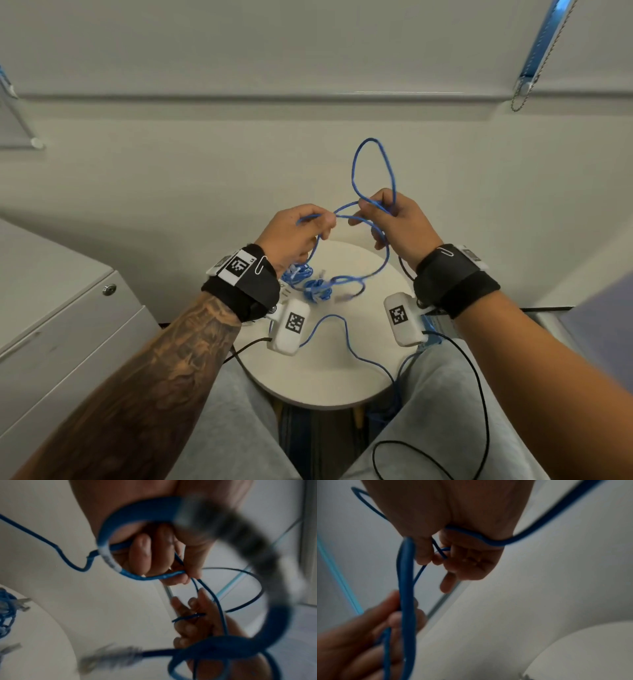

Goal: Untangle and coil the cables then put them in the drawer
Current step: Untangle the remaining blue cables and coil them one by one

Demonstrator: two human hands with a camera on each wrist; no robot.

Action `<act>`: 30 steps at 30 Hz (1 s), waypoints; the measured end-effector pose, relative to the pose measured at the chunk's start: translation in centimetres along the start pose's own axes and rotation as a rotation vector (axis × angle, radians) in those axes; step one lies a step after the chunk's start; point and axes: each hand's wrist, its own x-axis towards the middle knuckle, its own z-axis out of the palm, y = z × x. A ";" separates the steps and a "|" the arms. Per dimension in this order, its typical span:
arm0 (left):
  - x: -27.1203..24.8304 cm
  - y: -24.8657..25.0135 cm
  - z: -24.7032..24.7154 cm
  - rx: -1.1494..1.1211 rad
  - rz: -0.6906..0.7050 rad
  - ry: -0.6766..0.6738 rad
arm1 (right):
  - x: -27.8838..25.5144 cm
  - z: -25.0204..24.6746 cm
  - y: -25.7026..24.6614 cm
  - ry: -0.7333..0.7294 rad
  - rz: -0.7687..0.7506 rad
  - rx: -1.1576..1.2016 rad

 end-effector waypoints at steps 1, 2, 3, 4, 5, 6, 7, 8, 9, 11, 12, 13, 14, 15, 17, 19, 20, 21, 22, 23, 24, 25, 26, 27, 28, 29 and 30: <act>0.0 0.0 0.1 -0.008 0.013 0.029 | 0.1 0.1 0.4 0.034 0.011 -0.027; 0.0 -0.1 0.1 -0.003 0.029 0.066 | 0.4 0.1 0.9 0.082 0.034 -0.034; -0.1 -0.3 0.0 -0.001 0.041 0.119 | 0.6 0.0 1.3 0.148 0.063 -0.021; -0.2 -0.5 -0.2 -0.035 0.038 0.178 | 1.0 -0.4 1.7 0.227 0.089 0.009; -0.2 -0.6 -0.8 -0.130 0.018 0.229 | 1.4 -1.0 2.1 0.308 0.106 0.029; -0.1 -0.7 -1.5 -0.279 -0.006 0.253 | 1.8 -1.8 2.6 0.376 0.120 0.020; 0.0 -0.8 -2.3 -0.440 -0.024 0.256 | 2.0 -2.7 3.1 0.420 0.140 -0.024; 0.3 -0.8 -3.1 -0.578 -0.030 0.256 | 2.1 -3.5 3.8 0.433 0.162 -0.088; 0.5 -0.6 -3.8 -0.687 -0.023 0.256 | 2.2 -4.0 4.6 0.422 0.193 -0.163; 0.6 0.1 -4.6 -0.892 0.017 0.240 | 2.0 -4.4 6.3 0.362 0.269 -0.303; 0.6 0.7 -4.7 -0.986 0.042 0.227 | 2.0 -4.3 7.1 0.329 0.302 -0.352; 0.6 1.3 -4.6 -1.061 0.070 0.208 | 1.7 -4.1 7.6 0.302 0.328 -0.386; 0.7 1.8 -4.4 -1.111 0.091 0.192 | 1.7 -3.9 8.0 0.285 0.345 -0.404; 0.8 2.3 -4.1 -1.126 0.100 0.189 | 1.5 -3.7 8.3 0.275 0.356 -0.401; 1.0 2.8 -3.4 -1.053 0.073 0.183 | 1.4 -3.4 8.3 0.289 0.342 -0.337; 1.3 2.7 -2.6 -0.902 0.025 0.139 | 1.5 -3.3 7.8 0.322 0.292 -0.263; 1.5 2.3 -2.3 -0.802 0.001 0.125 | 1.7 -3.3 7.4 0.350 0.267 -0.228; 1.7 1.8 -2.0 -0.676 -0.025 0.127 | 1.7 -3.4 6.6 0.377 0.242 -0.185; 1.8 1.1 -1.6 -0.523 -0.052 0.143 | 1.8 -3.5 6.0 0.406 0.216 -0.128; 1.8 0.4 -1.2 -0.360 -0.076 0.159 | 1.9 -3.6 5.1 0.435 0.188 -0.062; 1.7 -0.4 -0.8 -0.214 -0.097 0.171 | 2.0 -3.7 4.4 0.468 0.153 0.005; 1.7 -1.3 -0.6 -0.106 -0.118 0.178 | 2.1 -3.8 3.6 0.500 0.115 0.075; 1.7 -2.3 -0.4 -0.041 -0.147 0.183 | 2.2 -3.9 2.9 0.532 0.071 0.147; 1.7 -3.4 -0.3 -0.010 -0.180 0.192 | 2.3 -4.1 2.3 0.556 0.030 0.204; 1.7 -4.4 -0.1 0.013 -0.210 0.204 | 2.4 -4.2 1.9 0.577 -0.006 0.241; 1.7 -5.3 0.1 0.058 -0.236 0.213 | 2.4 -4.4 1.5 0.589 -0.034 0.264; 1.6 -5.9 0.5 0.125 -0.256 0.208 | 2.5 -4.5 1.2 0.588 -0.055 0.285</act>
